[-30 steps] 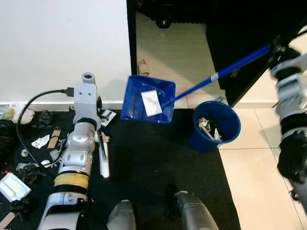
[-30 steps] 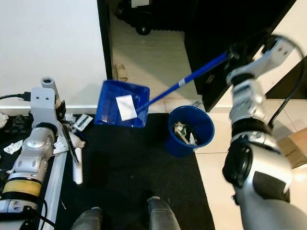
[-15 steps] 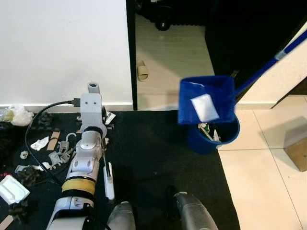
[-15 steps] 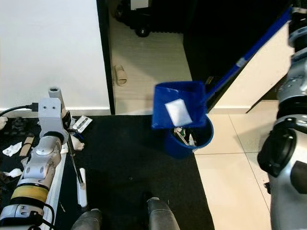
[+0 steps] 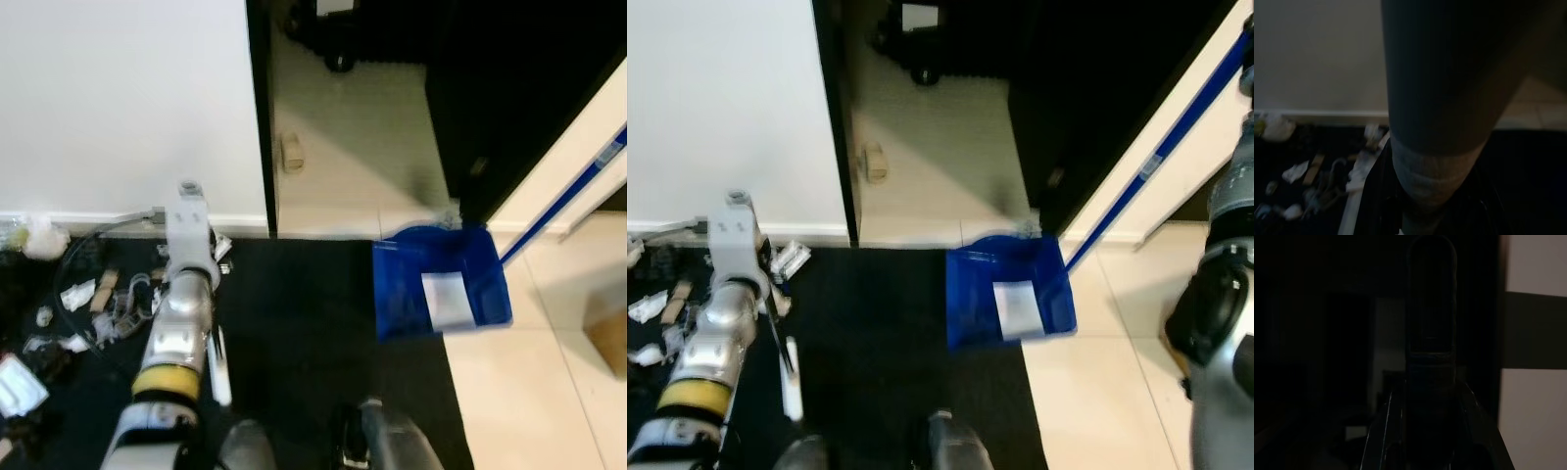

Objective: Sweep floor

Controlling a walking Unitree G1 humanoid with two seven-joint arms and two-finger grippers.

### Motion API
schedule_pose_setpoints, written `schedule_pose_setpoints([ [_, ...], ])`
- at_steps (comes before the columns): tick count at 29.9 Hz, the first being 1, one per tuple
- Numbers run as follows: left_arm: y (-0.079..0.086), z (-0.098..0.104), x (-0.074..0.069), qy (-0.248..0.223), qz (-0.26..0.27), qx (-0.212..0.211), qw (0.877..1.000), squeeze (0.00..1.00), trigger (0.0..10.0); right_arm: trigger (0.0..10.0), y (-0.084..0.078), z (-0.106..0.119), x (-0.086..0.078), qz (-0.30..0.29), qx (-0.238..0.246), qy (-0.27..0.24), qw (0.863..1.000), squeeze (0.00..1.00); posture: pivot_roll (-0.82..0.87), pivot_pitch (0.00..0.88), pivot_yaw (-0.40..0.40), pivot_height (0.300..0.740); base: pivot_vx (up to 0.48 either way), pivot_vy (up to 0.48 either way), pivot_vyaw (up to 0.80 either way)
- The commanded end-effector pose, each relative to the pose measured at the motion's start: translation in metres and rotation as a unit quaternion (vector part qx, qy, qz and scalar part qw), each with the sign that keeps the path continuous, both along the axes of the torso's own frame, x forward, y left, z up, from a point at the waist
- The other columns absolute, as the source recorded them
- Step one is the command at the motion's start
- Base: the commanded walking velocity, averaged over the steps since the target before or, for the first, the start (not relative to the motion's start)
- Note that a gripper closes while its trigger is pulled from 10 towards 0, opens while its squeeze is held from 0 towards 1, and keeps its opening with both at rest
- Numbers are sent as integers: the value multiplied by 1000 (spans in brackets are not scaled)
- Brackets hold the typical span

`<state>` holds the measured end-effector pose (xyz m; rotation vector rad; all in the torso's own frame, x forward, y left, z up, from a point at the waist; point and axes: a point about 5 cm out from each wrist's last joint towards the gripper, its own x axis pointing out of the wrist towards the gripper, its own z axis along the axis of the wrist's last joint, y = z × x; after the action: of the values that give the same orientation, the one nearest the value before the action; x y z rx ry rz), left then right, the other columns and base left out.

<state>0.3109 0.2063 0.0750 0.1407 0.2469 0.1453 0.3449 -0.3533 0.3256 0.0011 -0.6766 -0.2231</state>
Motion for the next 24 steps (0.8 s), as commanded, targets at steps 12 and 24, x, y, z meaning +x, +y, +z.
schedule_pose_setpoints([
  [12,3,3,4,-13,15,6,1000,0,10000,10000,3,13,-2,-19,-15,-27,999,0,27,14,-80,740,0,-480,0],
  [24,10,3,5,-12,45,-4,999,0,10000,10000,6,14,2,-25,-13,-18,999,0,31,22,-89,740,0,-160,0],
])
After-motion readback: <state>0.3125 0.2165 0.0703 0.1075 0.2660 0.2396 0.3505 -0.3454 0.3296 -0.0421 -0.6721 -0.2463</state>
